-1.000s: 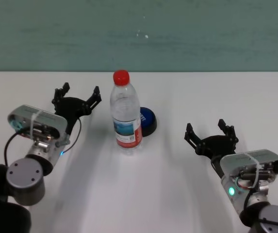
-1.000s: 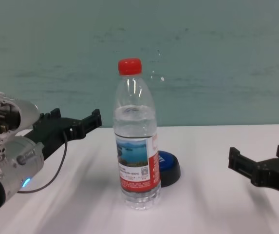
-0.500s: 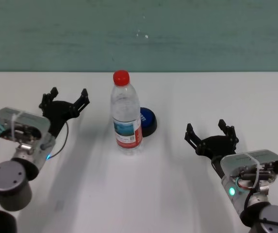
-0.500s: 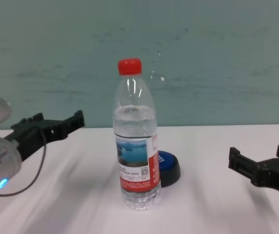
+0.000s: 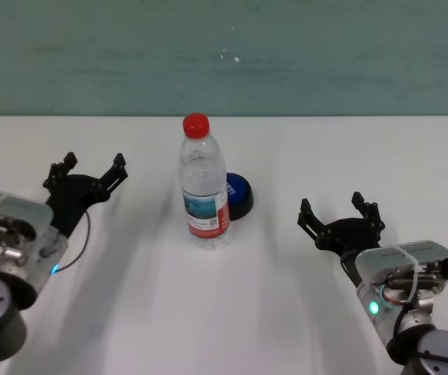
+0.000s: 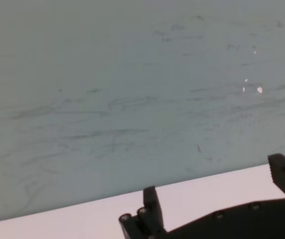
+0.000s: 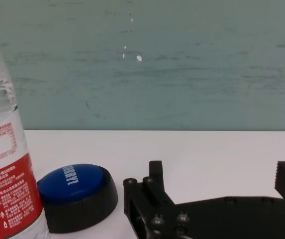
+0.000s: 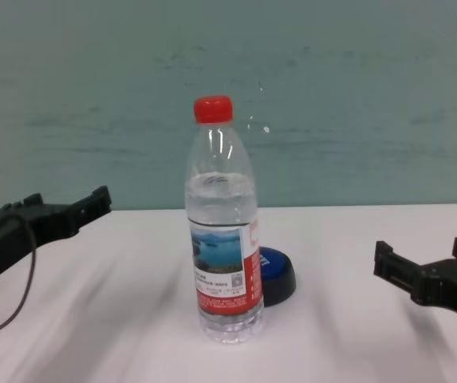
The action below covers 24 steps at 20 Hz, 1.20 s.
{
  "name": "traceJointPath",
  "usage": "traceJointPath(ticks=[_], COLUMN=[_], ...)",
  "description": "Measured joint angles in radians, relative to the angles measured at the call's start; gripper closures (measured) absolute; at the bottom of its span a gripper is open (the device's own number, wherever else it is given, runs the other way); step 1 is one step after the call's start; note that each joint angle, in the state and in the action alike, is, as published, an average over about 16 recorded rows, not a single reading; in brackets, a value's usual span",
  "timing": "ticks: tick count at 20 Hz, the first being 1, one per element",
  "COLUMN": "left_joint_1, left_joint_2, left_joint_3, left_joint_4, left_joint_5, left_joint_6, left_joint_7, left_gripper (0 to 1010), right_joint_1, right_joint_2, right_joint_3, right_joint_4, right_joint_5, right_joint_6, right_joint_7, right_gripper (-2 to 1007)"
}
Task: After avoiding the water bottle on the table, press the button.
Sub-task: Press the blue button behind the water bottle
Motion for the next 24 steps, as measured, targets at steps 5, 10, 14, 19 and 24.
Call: traceJointPath(ticks=[5,10,14,19,24], left_joint_1=[0.05,0.1,0.141,0.185,0.226], left_joint_2=[0.025,0.045,0.056,0.058,0.052], left_joint_3=[-0.013,-0.023,-0.029,-0.034,-0.037], left_joint_4=[-0.059,-0.116,-0.159,-0.198,-0.228], left_joint_5=[-0.03,-0.054,-0.068,-0.071,-0.063], left_joint_6=[0.006,0.006,0.001,-0.009,-0.022], left_joint_7=[-0.013,-0.021,-0.023,-0.012,0.004], left_gripper=[0,0,0,0,0], right_joint_1=[0.0,0.0,0.0,0.0,0.0], right_joint_2=[0.0,0.0,0.0,0.0,0.0], right_joint_3=[0.0,0.0,0.0,0.0,0.0], right_joint_4=[0.0,0.0,0.0,0.0,0.0], right_joint_5=[0.0,0.0,0.0,0.0,0.0], right_joint_6=[0.0,0.0,0.0,0.0,0.0], right_joint_7=[0.0,0.0,0.0,0.0,0.0], right_gripper=[1,1,1,1,1])
